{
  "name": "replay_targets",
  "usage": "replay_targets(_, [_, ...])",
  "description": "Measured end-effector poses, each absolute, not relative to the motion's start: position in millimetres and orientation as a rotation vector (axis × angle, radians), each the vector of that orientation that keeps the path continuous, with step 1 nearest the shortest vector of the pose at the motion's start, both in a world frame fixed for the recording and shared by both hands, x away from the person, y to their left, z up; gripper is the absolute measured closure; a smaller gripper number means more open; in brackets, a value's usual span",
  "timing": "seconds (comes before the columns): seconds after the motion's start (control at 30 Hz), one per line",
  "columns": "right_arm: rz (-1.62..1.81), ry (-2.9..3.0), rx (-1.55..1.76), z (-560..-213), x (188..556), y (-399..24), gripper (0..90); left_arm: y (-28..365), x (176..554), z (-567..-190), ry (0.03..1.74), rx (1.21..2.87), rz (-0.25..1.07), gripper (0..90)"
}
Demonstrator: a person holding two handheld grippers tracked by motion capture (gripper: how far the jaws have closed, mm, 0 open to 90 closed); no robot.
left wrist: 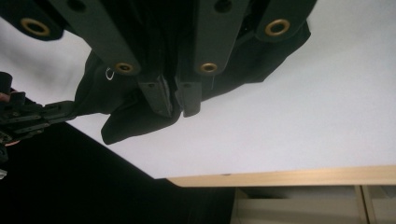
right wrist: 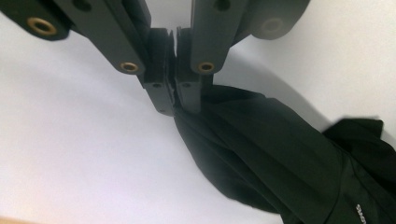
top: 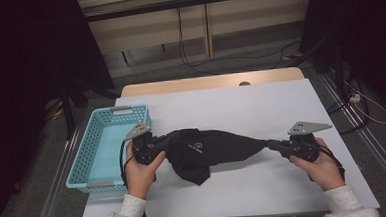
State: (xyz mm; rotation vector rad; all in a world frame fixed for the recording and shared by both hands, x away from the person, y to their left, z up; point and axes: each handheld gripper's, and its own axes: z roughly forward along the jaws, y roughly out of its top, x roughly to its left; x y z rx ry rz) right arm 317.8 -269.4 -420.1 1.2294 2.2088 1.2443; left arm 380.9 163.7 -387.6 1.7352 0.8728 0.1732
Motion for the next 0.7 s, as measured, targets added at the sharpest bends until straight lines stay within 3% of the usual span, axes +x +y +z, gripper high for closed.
replay_targets(0.57, [1.155,2.275,1.203,-436,338,-249,85.5,174,381,-397,0.922,1.742,0.161,84.8])
replay_targets(0.7, [1.181,2.256,1.221,-436,338,-250,77.3,173,380,-398,0.92,1.749,0.154,84.8])
